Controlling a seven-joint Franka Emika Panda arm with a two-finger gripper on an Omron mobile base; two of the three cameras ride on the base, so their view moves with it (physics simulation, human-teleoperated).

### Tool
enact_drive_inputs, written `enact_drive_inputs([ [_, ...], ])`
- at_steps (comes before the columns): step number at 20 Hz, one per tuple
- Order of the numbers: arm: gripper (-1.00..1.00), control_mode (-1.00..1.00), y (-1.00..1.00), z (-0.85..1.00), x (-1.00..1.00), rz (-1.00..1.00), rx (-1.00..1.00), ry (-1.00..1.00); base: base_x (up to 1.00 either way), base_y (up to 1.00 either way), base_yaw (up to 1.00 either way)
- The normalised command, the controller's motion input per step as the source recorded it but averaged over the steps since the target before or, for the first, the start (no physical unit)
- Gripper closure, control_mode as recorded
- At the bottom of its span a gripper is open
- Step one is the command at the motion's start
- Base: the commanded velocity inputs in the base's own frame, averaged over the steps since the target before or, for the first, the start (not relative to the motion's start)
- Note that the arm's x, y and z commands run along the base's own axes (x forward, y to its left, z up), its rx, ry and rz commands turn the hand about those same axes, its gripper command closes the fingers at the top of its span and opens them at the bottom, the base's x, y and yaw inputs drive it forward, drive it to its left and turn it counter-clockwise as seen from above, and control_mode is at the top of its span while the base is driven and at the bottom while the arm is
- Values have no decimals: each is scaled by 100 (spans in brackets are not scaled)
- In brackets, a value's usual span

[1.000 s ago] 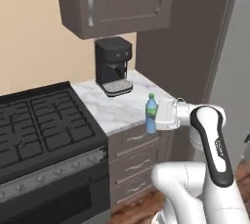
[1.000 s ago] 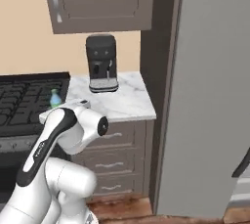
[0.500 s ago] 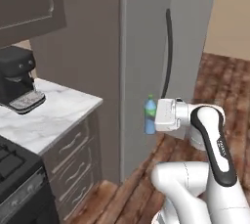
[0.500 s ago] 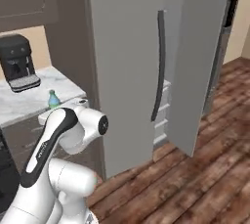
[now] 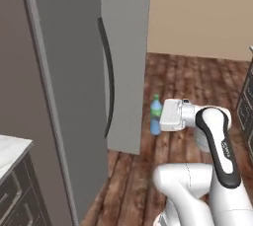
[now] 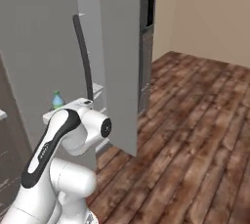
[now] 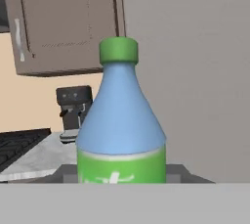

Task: Take the bottled waters from the counter and place them in the freezer to freeze. Close the freezer door after placing the bottles.

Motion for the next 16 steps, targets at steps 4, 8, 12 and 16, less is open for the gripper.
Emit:
enact_drive_inputs([
  [4,100,100,0,0,0,0,0,0,100,-46,-5],
  [8,100,100,0,0,0,0,0,0,100,-27,0],
  [12,100,100,0,0,0,0,0,0,100,-14,4],
  [16,100,100,0,0,0,0,0,0,99,1,14],
])
